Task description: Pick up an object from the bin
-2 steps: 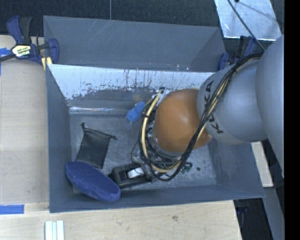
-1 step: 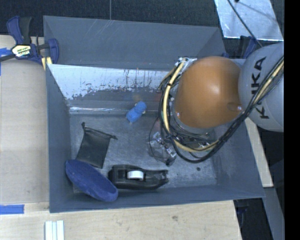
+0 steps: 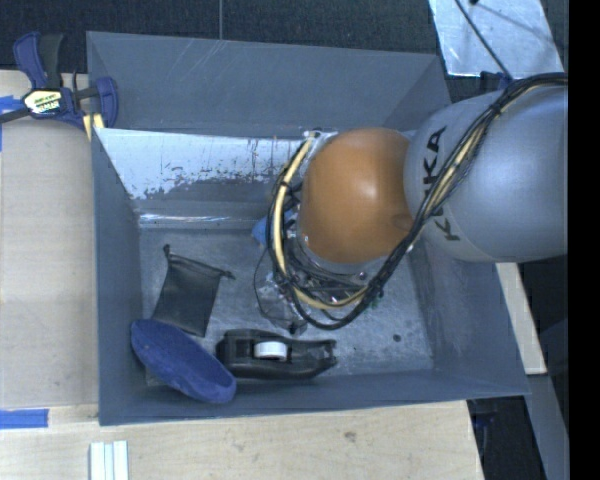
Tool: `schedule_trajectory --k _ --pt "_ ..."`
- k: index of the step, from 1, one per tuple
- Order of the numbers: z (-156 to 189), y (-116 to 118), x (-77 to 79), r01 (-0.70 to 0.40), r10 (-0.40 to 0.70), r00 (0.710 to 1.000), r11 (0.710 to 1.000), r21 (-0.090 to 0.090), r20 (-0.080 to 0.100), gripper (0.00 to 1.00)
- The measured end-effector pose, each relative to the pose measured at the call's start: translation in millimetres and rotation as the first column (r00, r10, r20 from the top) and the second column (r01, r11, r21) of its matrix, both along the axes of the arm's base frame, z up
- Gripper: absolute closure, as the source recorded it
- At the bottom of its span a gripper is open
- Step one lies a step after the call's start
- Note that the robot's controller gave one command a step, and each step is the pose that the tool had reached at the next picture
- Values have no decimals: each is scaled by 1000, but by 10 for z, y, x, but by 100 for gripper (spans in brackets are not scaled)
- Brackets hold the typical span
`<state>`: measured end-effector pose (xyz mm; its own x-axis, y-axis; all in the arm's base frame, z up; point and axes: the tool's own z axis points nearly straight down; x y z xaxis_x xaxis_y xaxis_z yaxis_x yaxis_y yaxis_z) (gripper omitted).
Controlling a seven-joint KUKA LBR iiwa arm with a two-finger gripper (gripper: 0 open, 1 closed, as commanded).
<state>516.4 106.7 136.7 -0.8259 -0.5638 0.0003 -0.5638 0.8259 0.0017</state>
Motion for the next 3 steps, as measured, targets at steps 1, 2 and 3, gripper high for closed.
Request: schedule_trajectory --k 1,2,3 --pt "29 -20 5 4 -4 1000 1000 0 3 0" --pt "-335 558 -243 -66 66 998 998 -4 -3 0" --pt "-409 632 38 -365 365 931 931 -9 14 0"
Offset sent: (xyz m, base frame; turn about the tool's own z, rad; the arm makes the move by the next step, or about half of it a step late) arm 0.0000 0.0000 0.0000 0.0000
